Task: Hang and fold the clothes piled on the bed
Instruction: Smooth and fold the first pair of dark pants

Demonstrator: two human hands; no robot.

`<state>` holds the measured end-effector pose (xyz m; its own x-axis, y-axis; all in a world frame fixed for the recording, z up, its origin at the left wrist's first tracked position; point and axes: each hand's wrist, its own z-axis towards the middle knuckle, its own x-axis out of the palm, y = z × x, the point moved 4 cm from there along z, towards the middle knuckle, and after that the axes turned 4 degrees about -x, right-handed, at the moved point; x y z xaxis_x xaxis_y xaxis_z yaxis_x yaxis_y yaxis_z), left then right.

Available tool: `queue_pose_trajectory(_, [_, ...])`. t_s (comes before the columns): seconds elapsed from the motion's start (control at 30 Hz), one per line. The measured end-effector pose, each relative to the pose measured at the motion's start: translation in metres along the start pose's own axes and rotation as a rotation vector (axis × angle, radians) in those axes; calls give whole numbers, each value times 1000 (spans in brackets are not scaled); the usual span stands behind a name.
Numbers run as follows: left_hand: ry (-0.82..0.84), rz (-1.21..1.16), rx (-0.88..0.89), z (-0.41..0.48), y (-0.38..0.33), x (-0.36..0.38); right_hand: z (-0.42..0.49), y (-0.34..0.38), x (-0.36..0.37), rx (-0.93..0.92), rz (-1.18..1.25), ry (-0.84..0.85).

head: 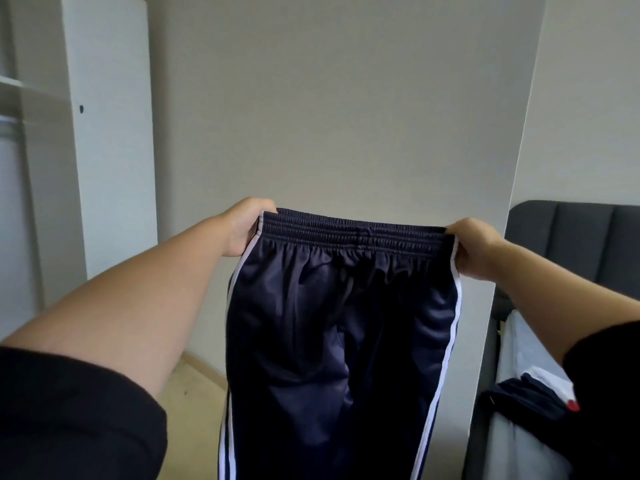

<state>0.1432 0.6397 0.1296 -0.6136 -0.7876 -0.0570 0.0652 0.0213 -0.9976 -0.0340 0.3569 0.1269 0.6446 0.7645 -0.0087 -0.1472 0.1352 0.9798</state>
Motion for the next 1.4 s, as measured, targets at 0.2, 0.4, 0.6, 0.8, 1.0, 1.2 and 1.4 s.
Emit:
queue_pose_trajectory(0.2, [250, 35, -53, -2, 10, 7, 5, -16, 2, 128, 72, 296])
queue_pose_trajectory(0.4, [489, 93, 6, -5, 26, -1, -1, -31, -3, 32, -44, 646])
queue_pose_trajectory(0.6, [263, 146, 81, 2, 18, -3, -3, -23, 8, -74, 133, 567])
queue_pose_trajectory(0.8, [-6, 644, 250, -3, -14, 1, -26, 0, 33, -182, 388, 848])
queue_pose_trajectory(1.0, [-196, 1309, 818, -22, -37, 51, -41, 2, 63, -181, 274, 1037])
queue_pose_trajectory(1.2, [-53, 831, 863, -39, -43, 94, -31, -13, 76, -94, 192, 831])
queue_pose_trajectory(1.4, [112, 443, 648, -37, -31, 104, -34, -17, 77, -88, 210, 907])
